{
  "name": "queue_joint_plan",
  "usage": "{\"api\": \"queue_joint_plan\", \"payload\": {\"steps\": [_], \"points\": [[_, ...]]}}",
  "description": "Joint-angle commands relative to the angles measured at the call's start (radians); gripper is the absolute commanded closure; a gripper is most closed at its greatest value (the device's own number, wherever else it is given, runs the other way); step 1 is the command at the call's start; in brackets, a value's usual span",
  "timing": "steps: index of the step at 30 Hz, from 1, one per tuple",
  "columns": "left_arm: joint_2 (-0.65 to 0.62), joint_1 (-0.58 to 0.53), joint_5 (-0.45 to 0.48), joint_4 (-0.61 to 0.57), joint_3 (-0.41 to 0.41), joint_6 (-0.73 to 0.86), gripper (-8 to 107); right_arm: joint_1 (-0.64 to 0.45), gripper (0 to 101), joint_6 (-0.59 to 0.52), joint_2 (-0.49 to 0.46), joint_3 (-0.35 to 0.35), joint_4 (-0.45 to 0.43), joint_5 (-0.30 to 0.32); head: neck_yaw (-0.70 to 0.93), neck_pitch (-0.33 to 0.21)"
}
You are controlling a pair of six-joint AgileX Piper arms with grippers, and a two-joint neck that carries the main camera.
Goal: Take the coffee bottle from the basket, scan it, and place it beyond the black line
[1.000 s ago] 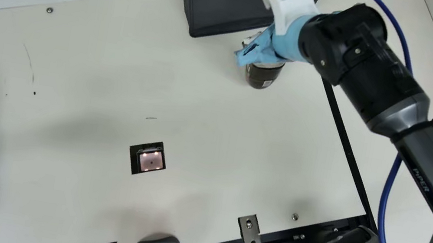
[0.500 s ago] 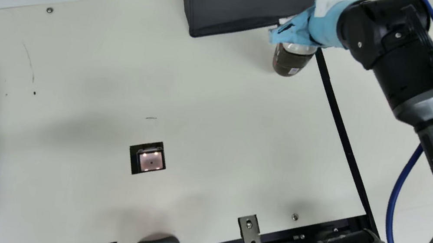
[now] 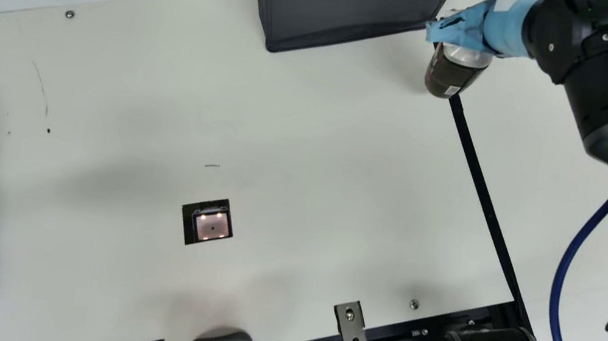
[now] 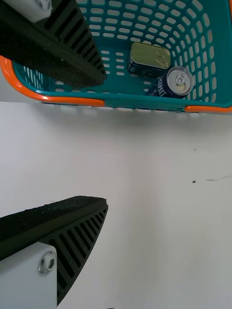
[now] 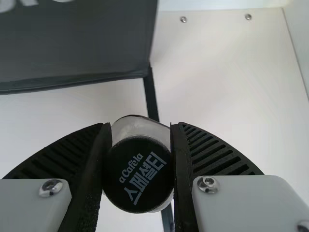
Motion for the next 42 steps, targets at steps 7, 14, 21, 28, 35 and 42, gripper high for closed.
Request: {"api": "queue_joint_plan", "payload": {"steps": [7, 14, 21, 28, 35, 42], "points": [[0.000, 0.000, 0.000, 0.000, 0.000, 0.000, 9, -0.053, 101, -0.003, 0.031, -0.022, -0.004, -0.007, -0.001, -0.027], [0.000, 0.000, 0.000, 0.000, 0.000, 0.000, 9, -0.090, 101, 0.000, 0.067, -0.047, -0.012, -0.014, -0.001, -0.027], [0.000, 0.000, 0.000, 0.000, 0.000, 0.000, 9, -0.122, 101, 0.009, 0.102, -0.066, -0.026, -0.023, -0.001, -0.027], [0.000, 0.000, 0.000, 0.000, 0.000, 0.000, 9, -0.149, 101, 0.012, 0.131, -0.080, -0.032, -0.035, -0.001, -0.027], [0.000, 0.000, 0.000, 0.000, 0.000, 0.000, 9, -0.169, 101, 0.026, 0.154, -0.085, -0.039, -0.049, -0.001, -0.027], [0.000, 0.000, 0.000, 0.000, 0.000, 0.000, 9, -0.184, 101, 0.063, 0.175, -0.085, -0.055, -0.060, -0.001, -0.027]]}}
